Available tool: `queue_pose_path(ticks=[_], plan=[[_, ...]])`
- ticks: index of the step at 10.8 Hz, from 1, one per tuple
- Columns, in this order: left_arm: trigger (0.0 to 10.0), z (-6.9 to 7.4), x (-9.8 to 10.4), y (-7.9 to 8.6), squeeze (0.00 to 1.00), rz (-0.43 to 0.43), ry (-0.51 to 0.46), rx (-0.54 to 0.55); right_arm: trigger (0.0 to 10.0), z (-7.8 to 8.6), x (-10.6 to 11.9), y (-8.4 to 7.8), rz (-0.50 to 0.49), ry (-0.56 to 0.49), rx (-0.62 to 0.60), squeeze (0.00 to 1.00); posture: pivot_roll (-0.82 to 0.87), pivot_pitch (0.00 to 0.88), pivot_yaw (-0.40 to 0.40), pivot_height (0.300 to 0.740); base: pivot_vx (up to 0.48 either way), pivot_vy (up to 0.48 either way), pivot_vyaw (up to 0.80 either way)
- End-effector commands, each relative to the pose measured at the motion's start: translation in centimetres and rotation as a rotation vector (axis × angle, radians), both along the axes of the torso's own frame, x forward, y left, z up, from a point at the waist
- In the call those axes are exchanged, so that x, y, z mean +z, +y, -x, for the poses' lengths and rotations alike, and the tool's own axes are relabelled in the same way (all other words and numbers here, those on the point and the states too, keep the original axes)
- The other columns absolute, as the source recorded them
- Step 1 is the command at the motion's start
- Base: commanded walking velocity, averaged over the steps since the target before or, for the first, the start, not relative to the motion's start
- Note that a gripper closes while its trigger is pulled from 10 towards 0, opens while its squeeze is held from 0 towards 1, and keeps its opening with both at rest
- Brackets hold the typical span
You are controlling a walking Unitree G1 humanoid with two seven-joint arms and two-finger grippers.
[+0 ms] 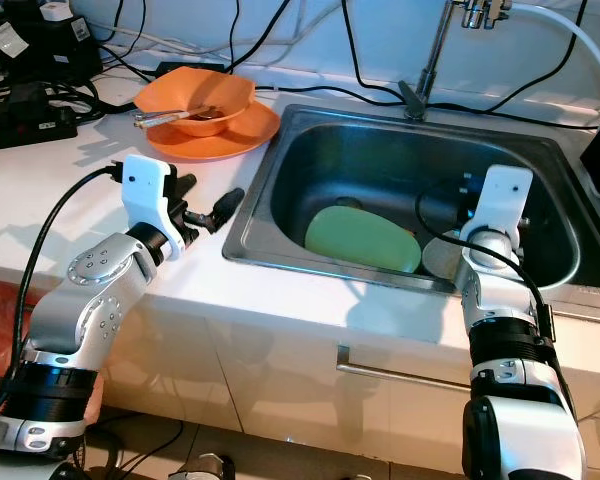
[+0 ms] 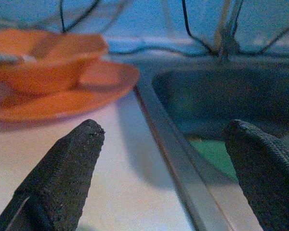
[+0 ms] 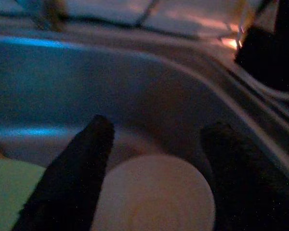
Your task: Kitchen organization
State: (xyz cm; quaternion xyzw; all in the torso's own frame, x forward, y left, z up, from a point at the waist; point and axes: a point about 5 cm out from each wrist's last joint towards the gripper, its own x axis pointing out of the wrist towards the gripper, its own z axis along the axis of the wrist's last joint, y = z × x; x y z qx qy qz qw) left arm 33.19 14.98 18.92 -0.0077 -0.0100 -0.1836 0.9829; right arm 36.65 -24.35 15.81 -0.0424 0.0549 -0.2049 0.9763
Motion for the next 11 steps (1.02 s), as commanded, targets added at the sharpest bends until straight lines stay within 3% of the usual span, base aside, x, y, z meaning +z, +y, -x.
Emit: queue_pose_path(ticks=[1, 4, 7, 8, 9, 10, 11], plan=[[10.0, -0.4, 0.9, 0.3, 0.00, 0.009, -0.045, 0.036, 10.0, 0.0, 0.6, 0.9, 0.009, -0.043, 0.051, 1.00, 0.10, 0.052, -0.021, 0.740, 0.000, 0.000, 0.00], [10.0, -0.6, 1.3, 0.8, 0.00, 0.046, -0.082, 0.092, 10.0, 0.2, 0.8, 3.8, -0.030, -0.122, 0.189, 1.00, 0.10, 0.048, -0.023, 0.740, 0.000, 0.000, 0.00], [10.0, -1.5, -0.4, 1.5, 0.00, 0.031, -0.011, 0.139, 10.0, 0.7, 2.0, 6.7, -0.079, -0.199, 0.358, 0.99, 0.10, 0.046, -0.026, 0.740, 0.000, 0.000, 0.00], [10.0, -2.0, -0.4, 1.4, 0.00, 0.017, -0.012, 0.136, 10.0, 1.2, 2.3, 8.4, -0.114, -0.212, 0.462, 0.89, 0.09, 0.054, -0.023, 0.740, 0.000, 0.000, 0.00], [10.0, -2.6, -0.2, 1.3, 0.00, 0.008, -0.021, 0.137, 10.0, 2.2, 2.3, 9.6, -0.144, -0.213, 0.556, 0.73, 0.09, 0.068, -0.016, 0.740, 0.000, 0.000, 0.00], [10.0, -3.2, 0.3, 1.3, 0.00, 0.008, -0.031, 0.141, 10.0, 3.3, 1.8, 9.9, -0.155, -0.202, 0.588, 0.65, 0.08, 0.083, -0.006, 0.740, 0.000, 0.000, 0.00], [10.0, -3.5, 0.7, 1.2, 0.00, 0.013, -0.046, 0.141, 10.0, 4.4, 1.0, 9.8, -0.168, -0.191, 0.585, 0.65, 0.07, 0.095, 0.005, 0.740, 0.000, 0.000, 0.00]])
